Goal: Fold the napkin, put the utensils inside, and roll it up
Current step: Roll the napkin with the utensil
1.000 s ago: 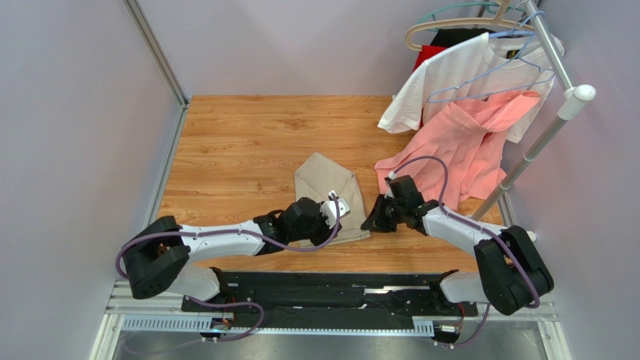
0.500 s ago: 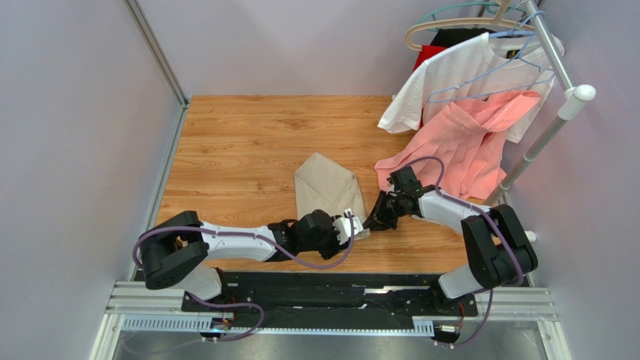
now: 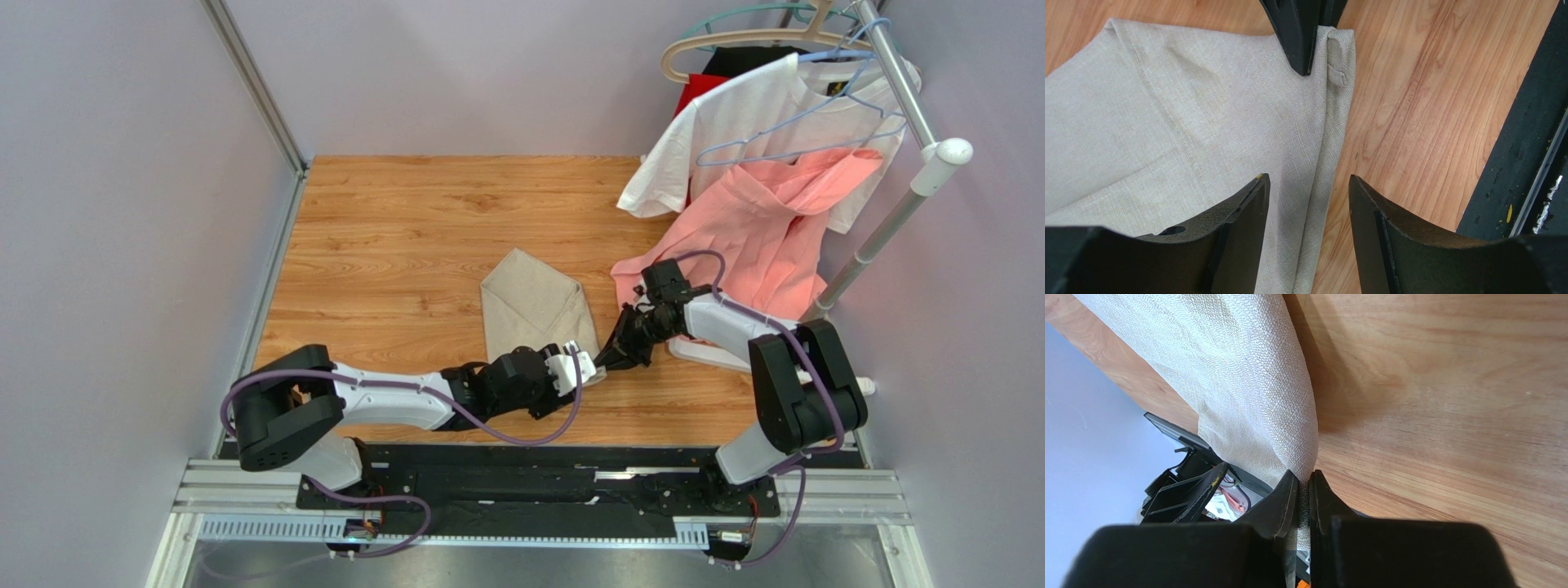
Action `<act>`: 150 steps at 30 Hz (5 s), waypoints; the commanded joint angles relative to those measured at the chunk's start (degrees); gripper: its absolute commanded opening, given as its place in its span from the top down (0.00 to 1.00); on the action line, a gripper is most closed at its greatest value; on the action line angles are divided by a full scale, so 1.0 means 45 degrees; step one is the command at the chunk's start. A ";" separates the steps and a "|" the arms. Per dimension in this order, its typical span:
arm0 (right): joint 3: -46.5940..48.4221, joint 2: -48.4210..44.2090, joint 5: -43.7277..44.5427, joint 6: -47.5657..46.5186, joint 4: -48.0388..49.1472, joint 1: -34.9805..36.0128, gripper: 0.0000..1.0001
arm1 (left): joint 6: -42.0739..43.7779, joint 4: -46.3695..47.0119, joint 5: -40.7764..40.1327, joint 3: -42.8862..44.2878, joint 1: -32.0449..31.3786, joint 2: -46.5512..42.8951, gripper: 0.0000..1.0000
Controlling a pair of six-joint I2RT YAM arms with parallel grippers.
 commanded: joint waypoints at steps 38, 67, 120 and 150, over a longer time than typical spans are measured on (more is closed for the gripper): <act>0.0579 0.0293 -0.1746 0.0372 -0.0239 -0.0445 1.00 | 0.0126 0.1711 -0.1506 -0.0374 -0.0849 -0.0263 0.25; 0.0110 0.0117 -0.2020 0.0606 0.0288 -0.0465 1.00 | 0.0829 0.1691 -0.2640 -0.0081 -0.0947 0.0382 0.25; -0.1451 -0.2495 -0.2216 0.0939 0.2200 -0.2843 0.29 | -0.1064 -0.2408 0.4252 0.1947 0.1415 0.1982 1.00; -0.5749 -0.9710 0.2903 -0.5622 0.7827 0.2093 0.30 | 0.0164 -1.2506 1.2322 0.8258 0.5088 0.6806 1.00</act>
